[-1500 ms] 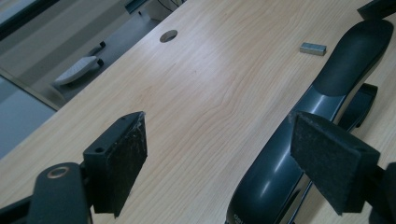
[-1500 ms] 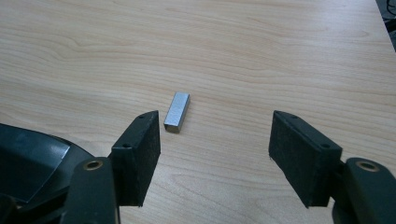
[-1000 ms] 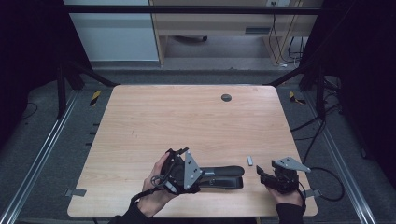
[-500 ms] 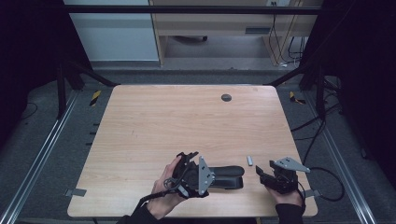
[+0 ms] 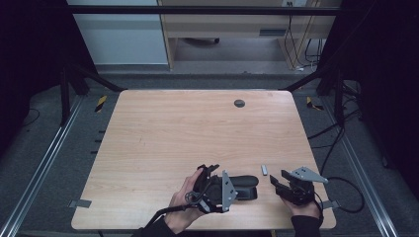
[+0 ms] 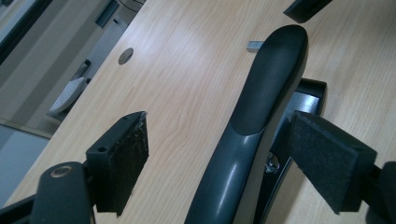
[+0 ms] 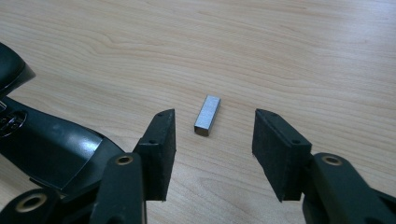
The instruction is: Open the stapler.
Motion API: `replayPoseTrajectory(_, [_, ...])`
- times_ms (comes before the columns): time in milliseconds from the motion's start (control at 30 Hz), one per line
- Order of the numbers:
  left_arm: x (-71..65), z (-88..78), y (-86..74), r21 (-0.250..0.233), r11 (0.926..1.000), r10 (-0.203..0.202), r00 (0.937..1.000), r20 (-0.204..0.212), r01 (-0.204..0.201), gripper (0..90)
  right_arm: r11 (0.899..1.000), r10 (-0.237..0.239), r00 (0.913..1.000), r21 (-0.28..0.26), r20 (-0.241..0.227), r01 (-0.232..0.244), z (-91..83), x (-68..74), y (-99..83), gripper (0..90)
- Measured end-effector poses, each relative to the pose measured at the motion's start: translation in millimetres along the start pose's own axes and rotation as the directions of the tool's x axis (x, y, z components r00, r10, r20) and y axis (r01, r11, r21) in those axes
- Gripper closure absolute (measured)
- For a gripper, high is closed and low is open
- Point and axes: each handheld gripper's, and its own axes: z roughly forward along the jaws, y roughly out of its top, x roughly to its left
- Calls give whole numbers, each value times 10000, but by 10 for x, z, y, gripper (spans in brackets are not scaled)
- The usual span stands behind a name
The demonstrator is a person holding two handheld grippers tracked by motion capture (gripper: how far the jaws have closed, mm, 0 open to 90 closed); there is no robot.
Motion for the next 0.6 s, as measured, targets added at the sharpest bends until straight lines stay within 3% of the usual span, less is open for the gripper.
replayPoseTrajectory(300, [-68, 73, 25, 201, 9995, 262, 9996, 63, -263, 195, 9999, -125, 9985, -75, -524, 121, 16, -8, -15, 572])
replayPoseTrajectory(600, [-118, 154, 64, 346, 9985, 428, 9990, 116, -432, 196, 9997, -250, 9987, -26, -454, 249, 28, 14, -13, 607])
